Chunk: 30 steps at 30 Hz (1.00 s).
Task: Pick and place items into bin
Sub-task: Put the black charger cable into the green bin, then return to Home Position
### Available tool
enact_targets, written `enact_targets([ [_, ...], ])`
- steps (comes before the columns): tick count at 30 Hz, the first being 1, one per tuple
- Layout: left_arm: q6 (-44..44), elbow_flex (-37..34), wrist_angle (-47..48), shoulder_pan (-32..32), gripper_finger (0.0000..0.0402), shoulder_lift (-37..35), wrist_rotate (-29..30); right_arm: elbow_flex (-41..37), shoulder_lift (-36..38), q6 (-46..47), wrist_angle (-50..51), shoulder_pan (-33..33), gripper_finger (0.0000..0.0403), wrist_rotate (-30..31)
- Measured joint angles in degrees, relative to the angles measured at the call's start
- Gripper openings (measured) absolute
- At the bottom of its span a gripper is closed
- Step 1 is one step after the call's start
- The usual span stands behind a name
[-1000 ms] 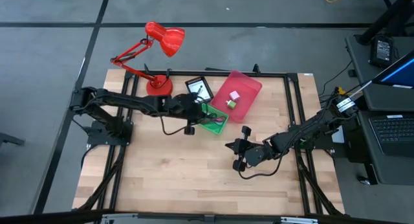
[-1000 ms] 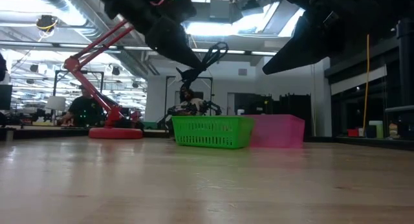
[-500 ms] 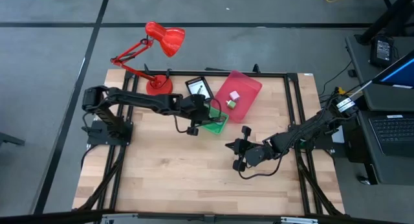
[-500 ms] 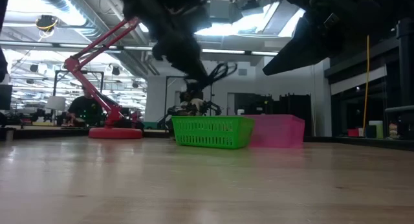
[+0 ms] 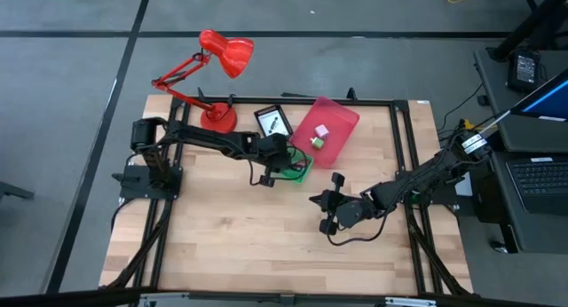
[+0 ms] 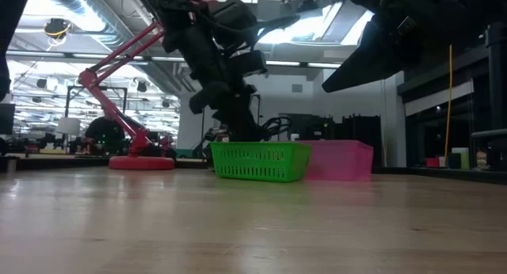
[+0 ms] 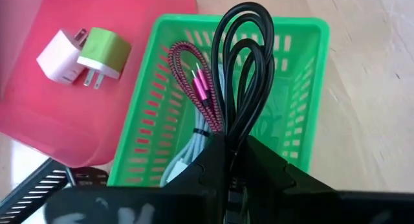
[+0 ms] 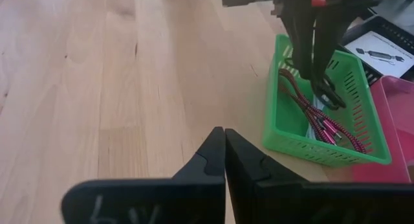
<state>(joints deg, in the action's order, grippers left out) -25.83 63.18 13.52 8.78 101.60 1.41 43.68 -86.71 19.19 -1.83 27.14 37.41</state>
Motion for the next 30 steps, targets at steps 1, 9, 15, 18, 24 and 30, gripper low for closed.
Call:
enact_targets([
  [1, -0.4, 0.0, 0.1, 0.0, 0.0037, 0.0, 0.0, 0.0, 0.0, -0.1, 0.0, 0.0, 0.0, 0.0],
  [9, -0.5, 0.0, -3.7, 0.0, 0.0085, 0.0, 1.0, 0.0, 0.0, -0.1, 0.0, 0.0, 0.0, 0.0],
  [15, 0.0, 0.0, -3.5, 0.1, 0.0116, 0.0, 1.2, 0.0, 0.0, 0.0, 0.0, 0.0, 0.0, 0.0],
  [18, 0.0, 0.0, -2.0, 0.1, 0.0121, -0.2, 1.6, 0.0, 0.0, 0.0, 0.0, 0.0, 0.0, 0.0],
  [24, -0.9, 0.0, 0.3, 0.1, 0.0082, -4.9, 0.4, 0.0, 0.0, 0.0, -0.2, 0.0, 0.0, 0.0],
  [30, -0.5, 0.0, 2.4, 0.1, 0.0012, -14.0, -1.7, 0.0, 0.0, -0.1, -0.1, 0.0, 0.0, 0.0],
])
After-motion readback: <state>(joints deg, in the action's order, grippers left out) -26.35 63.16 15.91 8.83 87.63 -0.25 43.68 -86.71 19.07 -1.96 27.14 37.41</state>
